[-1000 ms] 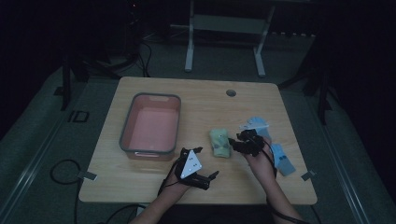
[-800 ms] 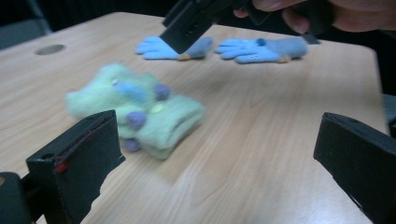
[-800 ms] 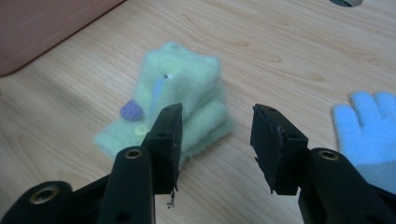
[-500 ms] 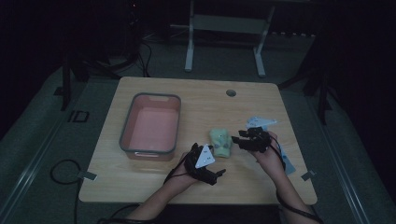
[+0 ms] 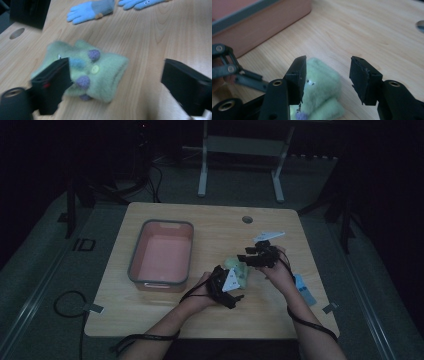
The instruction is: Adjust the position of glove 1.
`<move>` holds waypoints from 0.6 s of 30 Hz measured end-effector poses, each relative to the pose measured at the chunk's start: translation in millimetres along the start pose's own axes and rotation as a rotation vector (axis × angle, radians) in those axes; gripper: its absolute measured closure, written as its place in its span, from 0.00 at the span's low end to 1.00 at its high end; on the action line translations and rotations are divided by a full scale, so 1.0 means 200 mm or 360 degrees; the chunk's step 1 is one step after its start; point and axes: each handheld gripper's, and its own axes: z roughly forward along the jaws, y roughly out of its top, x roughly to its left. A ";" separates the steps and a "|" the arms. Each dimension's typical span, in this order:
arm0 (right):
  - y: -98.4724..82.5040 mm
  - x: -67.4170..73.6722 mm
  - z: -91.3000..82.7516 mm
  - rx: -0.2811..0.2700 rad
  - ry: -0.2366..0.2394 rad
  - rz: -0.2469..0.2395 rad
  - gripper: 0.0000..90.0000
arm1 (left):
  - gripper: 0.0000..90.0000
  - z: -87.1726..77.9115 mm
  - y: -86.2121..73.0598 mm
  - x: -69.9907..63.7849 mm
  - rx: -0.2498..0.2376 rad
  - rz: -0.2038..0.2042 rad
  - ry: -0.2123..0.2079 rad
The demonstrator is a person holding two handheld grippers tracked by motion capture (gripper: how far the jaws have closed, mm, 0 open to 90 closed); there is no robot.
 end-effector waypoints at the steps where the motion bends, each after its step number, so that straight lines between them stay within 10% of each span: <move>1: 0.00 0.00 0.03 0.0013 0.0022 0.0011 0.48 | 0.18 0.01 0.00 0.01 0.0017 0.0007 -0.0017; 7: -0.05 -0.05 0.16 0.0123 0.0080 0.0106 0.43 | 0.41 0.06 -0.02 0.05 0.0072 0.0071 -0.0069; 18: -0.13 -0.11 0.28 0.0329 0.0243 0.0287 0.48 | 0.48 0.12 -0.04 0.03 0.0214 0.0236 -0.0073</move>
